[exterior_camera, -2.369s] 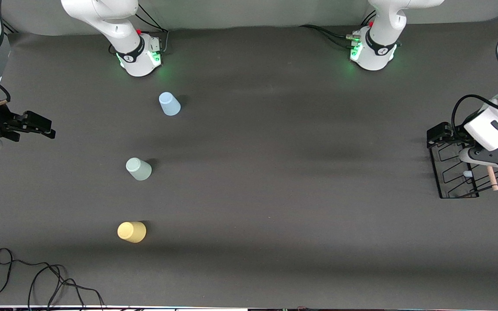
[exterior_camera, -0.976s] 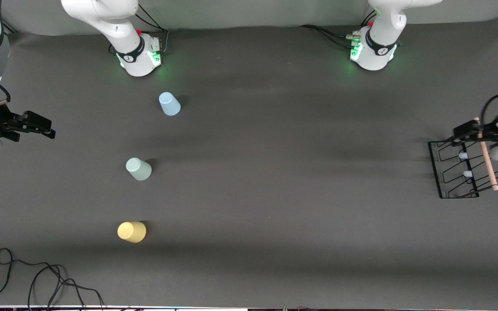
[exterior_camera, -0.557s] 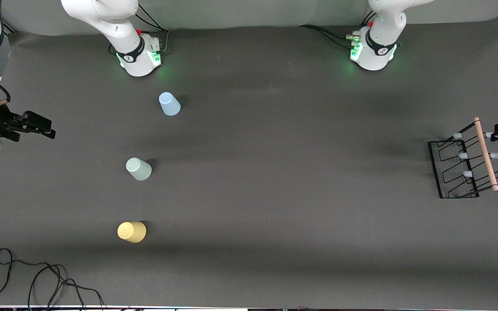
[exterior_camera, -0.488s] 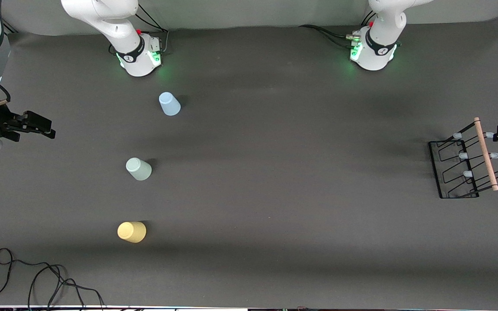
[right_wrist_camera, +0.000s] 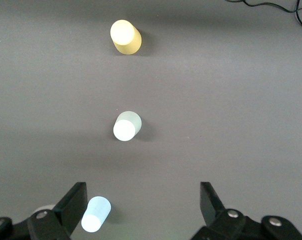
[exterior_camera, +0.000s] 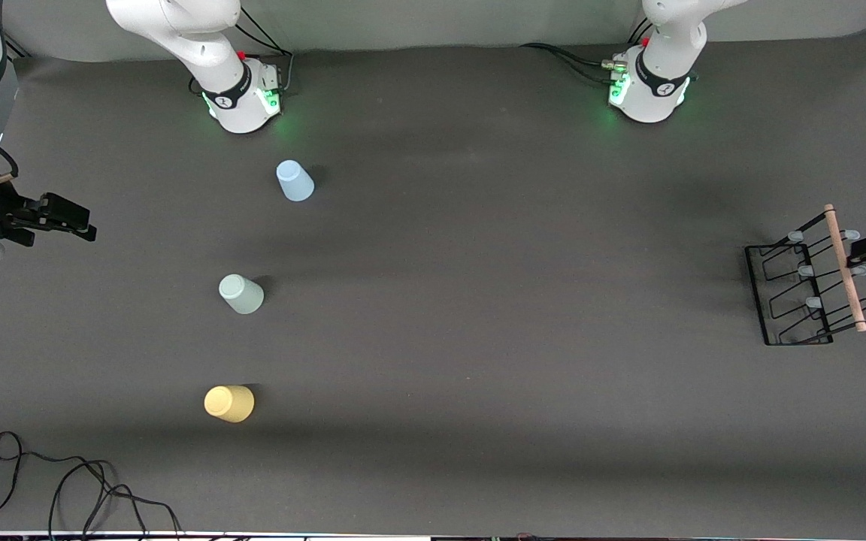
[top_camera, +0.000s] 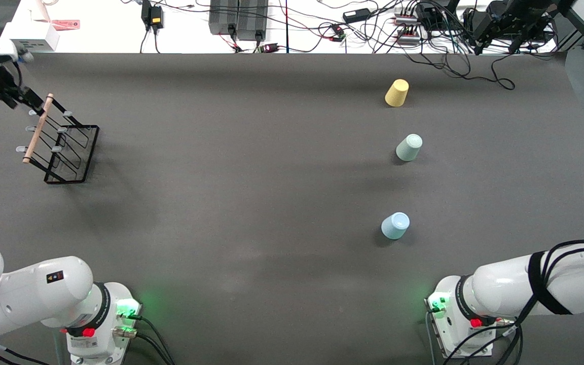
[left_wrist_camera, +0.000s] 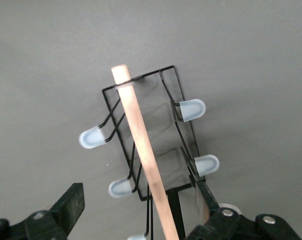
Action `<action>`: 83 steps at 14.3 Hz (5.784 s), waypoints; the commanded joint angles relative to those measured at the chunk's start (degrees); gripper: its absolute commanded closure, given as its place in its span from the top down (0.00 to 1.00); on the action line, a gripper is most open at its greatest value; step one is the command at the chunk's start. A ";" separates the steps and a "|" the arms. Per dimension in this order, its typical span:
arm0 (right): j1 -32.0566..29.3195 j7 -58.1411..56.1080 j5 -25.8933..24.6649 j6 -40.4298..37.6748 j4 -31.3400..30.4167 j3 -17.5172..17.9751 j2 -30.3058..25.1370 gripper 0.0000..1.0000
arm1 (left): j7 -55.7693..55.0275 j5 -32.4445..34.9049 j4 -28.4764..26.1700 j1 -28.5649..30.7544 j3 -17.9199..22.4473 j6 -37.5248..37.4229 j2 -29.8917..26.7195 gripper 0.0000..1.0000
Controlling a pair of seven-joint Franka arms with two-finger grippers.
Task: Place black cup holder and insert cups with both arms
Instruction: 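Lift and turn the black wire rack with the left gripper, then carry the black rack toward the table center with the left gripper, then release the rack while the right gripper grasps the mint cup, then lift the mint green cup with the right gripper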
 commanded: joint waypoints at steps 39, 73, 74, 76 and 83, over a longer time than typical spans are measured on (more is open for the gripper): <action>3.76 -0.22 -0.05 1.69 -5.44 -0.50 -2.46 1.00 | -74.13 -4.98 26.78 -51.15 -2.07 -22.12 4.89 0.00; 8.17 7.78 -0.05 61.29 -43.61 -0.42 12.64 1.00 | -41.70 -9.66 42.62 -32.94 -3.04 -50.85 3.96 1.00; 8.08 7.78 -0.05 61.38 -43.61 -0.33 13.25 1.00 | -37.99 -6.51 42.01 -29.86 -3.04 -51.47 2.82 1.00; 8.17 7.78 -0.05 61.99 -43.53 -0.24 13.87 0.77 | -31.05 -1.31 41.66 -26.24 -3.04 -52.35 2.63 1.00; 8.17 7.61 -0.05 48.61 -38.11 -0.15 5.63 0.21 | -20.47 2.50 22.28 -16.56 -3.13 -34.73 -3.76 1.00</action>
